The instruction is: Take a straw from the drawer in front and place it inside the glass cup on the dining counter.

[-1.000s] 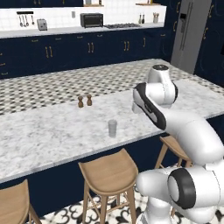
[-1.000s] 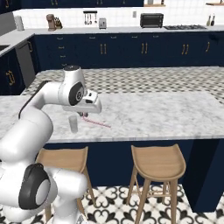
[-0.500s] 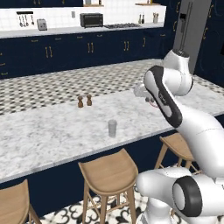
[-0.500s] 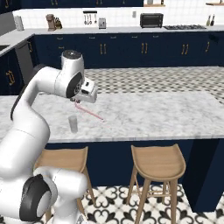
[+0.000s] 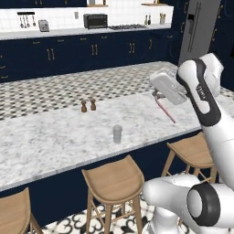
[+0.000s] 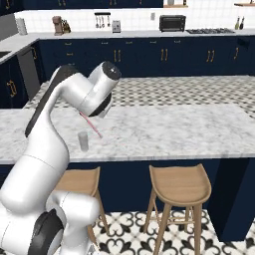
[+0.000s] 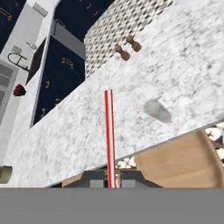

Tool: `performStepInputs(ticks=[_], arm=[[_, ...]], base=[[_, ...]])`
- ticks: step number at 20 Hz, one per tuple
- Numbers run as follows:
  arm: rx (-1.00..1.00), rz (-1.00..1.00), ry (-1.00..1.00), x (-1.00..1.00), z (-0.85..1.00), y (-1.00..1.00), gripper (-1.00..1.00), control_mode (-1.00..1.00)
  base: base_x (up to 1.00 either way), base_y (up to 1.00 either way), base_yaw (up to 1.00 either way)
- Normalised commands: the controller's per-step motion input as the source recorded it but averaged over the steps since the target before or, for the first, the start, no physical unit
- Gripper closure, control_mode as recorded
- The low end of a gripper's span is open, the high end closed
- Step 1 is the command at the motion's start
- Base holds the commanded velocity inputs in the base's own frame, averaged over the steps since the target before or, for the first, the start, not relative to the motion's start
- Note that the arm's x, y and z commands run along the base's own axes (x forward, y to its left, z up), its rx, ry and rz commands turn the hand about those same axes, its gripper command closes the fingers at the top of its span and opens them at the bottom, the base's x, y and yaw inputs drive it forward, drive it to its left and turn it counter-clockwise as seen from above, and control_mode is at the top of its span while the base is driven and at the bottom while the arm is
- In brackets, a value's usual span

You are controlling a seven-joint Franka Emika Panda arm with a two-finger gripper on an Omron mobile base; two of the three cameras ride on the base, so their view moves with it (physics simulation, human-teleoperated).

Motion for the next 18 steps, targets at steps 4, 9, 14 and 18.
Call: performStepInputs(ticks=[4,9,14,18], arm=[[0.43,-0.01,0.00,0.09,0.00,0.45,1.00,-1.00],[0.31,-0.07,0.00,0.23,0.00,0.51,1.00,-1.00],[0.21,-0.03,0.01,0.52,-0.01,0.17,1.00,-1.00],[0.21,0.00,0.08,0.55,-0.15,0.10,1.00,-1.00]], base=[[0.00,0.00,0.00],[0.00,0.00,0.00],[0.00,0.00,0.00],[0.00,0.00,0.00]])
